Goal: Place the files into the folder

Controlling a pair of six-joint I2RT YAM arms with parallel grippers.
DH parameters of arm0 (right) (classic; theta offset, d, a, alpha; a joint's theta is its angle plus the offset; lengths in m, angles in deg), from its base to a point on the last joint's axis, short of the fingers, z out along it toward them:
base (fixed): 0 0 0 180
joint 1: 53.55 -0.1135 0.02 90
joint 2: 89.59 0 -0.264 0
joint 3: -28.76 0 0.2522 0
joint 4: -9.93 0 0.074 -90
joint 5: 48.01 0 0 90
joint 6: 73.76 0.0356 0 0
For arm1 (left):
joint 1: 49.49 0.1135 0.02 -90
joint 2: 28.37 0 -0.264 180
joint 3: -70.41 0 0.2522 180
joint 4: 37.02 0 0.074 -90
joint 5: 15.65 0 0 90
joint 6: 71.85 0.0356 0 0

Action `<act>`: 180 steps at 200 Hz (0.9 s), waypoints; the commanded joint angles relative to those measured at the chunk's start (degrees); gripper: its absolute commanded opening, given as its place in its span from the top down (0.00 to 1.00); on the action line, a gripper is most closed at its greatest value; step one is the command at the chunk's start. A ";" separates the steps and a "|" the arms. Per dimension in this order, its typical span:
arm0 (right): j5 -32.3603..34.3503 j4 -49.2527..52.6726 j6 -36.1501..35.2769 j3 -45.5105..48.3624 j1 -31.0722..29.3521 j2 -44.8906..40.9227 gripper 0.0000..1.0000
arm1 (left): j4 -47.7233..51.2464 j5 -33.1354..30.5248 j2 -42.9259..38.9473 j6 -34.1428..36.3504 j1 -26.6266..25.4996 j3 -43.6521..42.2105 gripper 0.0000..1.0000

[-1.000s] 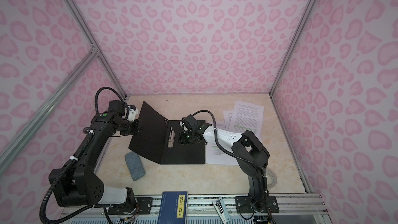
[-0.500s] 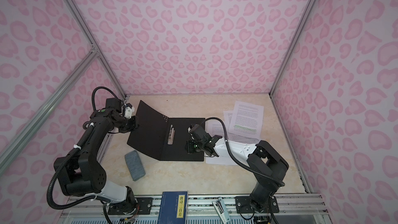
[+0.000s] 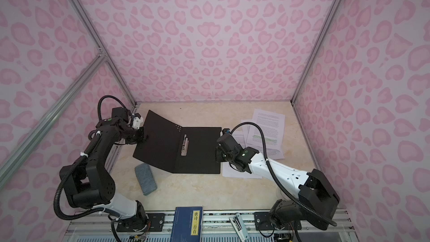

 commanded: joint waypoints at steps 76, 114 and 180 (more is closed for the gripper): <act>3.86 0.48 1.99 8.87 1.71 -9.96 0.58 | 0.92 -0.76 4.49 6.25 7.34 -2.97 0.65; 3.41 0.89 1.95 8.89 1.86 -9.98 0.58 | 0.09 -0.12 7.09 7.84 10.14 -2.58 0.45; 3.10 1.28 2.17 8.70 2.08 -9.97 0.58 | -0.01 1.31 13.75 9.49 10.25 1.17 0.29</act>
